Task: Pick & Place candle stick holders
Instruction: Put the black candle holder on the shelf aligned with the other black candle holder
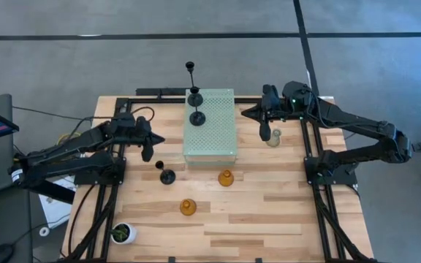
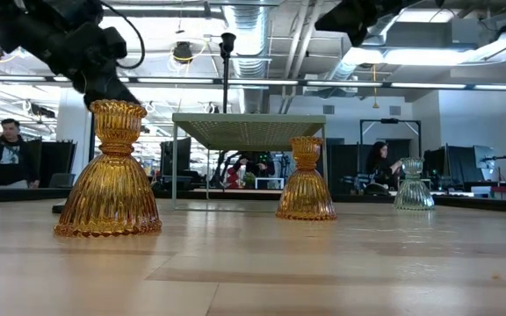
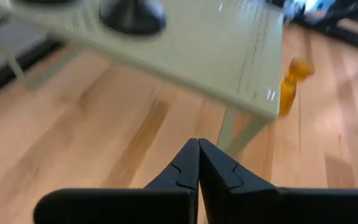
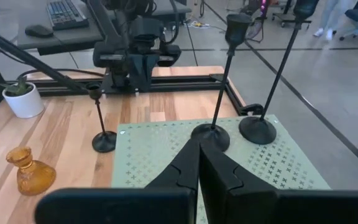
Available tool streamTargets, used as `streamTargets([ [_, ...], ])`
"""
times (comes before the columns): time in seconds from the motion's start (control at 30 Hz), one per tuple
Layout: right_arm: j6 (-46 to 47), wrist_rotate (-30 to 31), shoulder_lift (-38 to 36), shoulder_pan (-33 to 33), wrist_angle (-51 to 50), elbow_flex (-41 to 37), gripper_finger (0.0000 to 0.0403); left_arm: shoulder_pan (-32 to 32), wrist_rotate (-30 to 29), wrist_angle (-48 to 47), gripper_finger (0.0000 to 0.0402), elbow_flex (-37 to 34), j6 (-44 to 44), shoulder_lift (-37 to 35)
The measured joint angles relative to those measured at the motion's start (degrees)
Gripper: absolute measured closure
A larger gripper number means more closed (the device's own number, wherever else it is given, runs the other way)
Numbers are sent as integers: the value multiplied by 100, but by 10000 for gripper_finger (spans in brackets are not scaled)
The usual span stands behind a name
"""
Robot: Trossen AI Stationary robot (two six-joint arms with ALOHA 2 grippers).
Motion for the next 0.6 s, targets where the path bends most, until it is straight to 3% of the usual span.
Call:
streamTargets([
  [0.33, -2, 6, 0, -10, 33, 0, 403, -88, 12, 716, 399, 85, -833, -73],
  [0.6, -2, 18, 0, -10, -76, 0, 403, -1211, -111, 690, 399, 164, -1486, -252],
])
